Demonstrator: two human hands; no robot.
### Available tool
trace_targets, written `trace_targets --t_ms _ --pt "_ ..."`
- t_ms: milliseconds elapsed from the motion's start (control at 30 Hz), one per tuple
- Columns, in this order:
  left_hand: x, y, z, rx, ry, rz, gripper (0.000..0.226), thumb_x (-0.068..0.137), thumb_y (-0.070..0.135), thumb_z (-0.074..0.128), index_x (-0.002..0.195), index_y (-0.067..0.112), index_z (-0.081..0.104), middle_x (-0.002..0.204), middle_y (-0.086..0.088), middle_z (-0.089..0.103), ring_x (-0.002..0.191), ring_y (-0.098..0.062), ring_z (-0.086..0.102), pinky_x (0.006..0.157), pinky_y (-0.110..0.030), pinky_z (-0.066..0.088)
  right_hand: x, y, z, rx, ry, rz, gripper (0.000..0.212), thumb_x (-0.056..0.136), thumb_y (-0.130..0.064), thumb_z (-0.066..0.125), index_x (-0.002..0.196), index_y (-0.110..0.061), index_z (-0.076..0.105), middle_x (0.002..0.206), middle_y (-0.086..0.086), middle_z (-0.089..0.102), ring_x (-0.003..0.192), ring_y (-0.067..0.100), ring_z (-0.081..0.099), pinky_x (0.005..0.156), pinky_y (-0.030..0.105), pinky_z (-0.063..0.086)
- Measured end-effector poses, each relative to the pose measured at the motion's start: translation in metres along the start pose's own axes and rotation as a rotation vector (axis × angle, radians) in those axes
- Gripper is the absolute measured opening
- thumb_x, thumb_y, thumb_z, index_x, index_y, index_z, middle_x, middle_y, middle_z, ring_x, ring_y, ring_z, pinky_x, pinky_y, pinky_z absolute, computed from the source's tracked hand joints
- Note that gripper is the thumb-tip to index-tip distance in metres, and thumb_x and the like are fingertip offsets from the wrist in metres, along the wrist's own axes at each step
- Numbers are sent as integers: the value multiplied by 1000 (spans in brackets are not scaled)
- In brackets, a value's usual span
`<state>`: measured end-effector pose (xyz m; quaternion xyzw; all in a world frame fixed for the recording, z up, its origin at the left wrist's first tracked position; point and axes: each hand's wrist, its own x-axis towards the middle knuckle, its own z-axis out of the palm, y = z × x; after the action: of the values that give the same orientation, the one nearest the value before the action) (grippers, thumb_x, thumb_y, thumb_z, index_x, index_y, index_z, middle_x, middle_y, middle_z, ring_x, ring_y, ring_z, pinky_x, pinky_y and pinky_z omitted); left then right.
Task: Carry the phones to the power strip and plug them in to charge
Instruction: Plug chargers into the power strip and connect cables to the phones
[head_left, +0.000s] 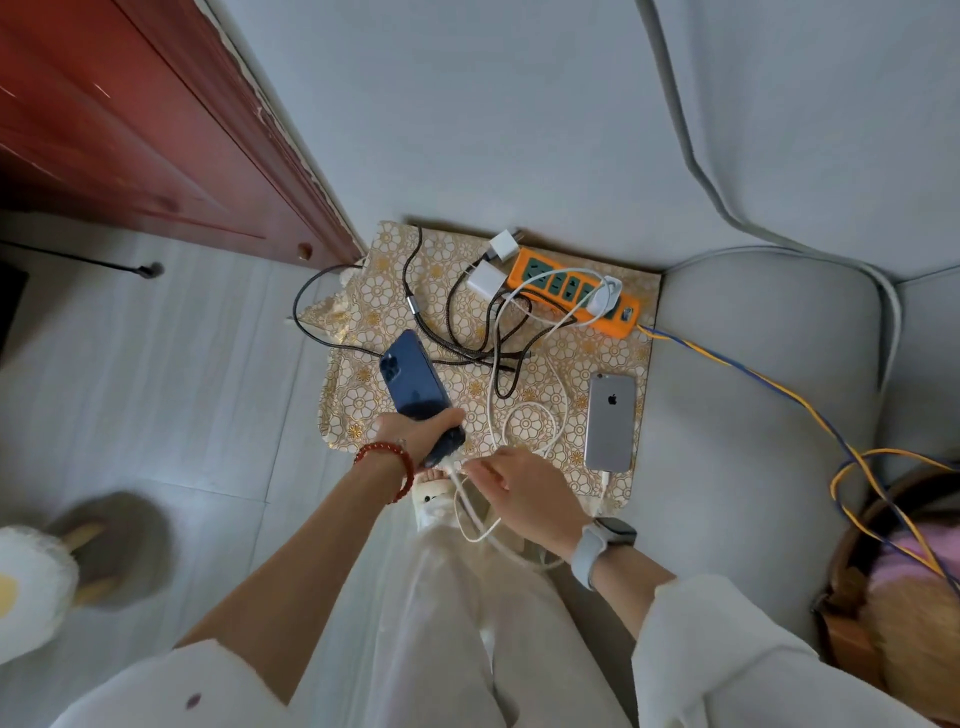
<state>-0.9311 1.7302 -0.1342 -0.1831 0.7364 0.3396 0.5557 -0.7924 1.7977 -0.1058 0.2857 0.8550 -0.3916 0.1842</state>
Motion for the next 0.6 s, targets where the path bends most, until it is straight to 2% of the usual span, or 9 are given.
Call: trace_targets --t_ms 67,167,233,300,367,433,500,533,600 --pt "15 -14 -6 346 94 108 90 64 33 76 128 0 23 112 -13 53 85 -24 53 73 -34 51 8 8 -7 61 62 13 38 97 -31 34 84 -7 61 76 6 59 69 17 53 63 30 48" --pt "31 -26 -11 863 265 238 84 62 43 71 121 6 26 112 -11 48 90 -30 55 70 -35 46 27 21 -33 42 382 -21 22 94 -14 42 97 -2 60 86 10 63 71 18 58 57 18 47" --pt "43 -32 -9 1030 320 295 82 60 45 71 119 6 29 115 -11 44 100 -30 53 75 -37 46 48 29 -53 11 547 -8 16 90 -4 47 103 -1 57 93 13 60 75 20 57 58 20 45" --pt "52 -36 -4 1112 361 330 81 60 45 69 119 6 31 118 -11 41 108 -27 44 80 -36 46 68 35 -74 -15 655 49 20 89 0 45 107 -1 54 101 17 56 90 26 54 68 23 40" --pt "60 -42 2 1154 387 331 80 61 48 68 119 6 30 118 -10 39 111 -26 40 76 -35 46 85 39 -90 -73 728 63 25 89 0 41 110 0 53 107 20 55 100 31 51 78 25 37" --pt "67 -48 4 1168 395 338 81 63 52 67 119 6 30 119 -10 39 110 -26 40 74 -33 47 102 38 -104 -151 735 11 28 89 -2 38 113 1 53 111 20 56 106 32 51 89 32 37" --pt "73 -53 3 1177 409 357 81 63 56 66 117 7 30 118 -10 41 109 -26 42 78 -34 47 121 33 -116 -197 640 -53 30 92 -8 37 116 -1 53 114 18 58 108 30 52 91 36 40" --pt "77 -55 2 1189 420 367 81 63 57 65 117 7 31 118 -10 42 108 -26 43 81 -35 46 130 31 -121 -203 558 -80 29 94 -12 36 114 -3 54 108 17 61 101 29 55 84 38 44" --pt "83 -59 0 1199 436 375 82 64 58 64 119 8 30 118 -11 43 108 -26 45 85 -36 45 146 33 -126 -281 289 -46 32 97 -22 30 90 -6 58 76 13 59 67 27 53 58 33 40"
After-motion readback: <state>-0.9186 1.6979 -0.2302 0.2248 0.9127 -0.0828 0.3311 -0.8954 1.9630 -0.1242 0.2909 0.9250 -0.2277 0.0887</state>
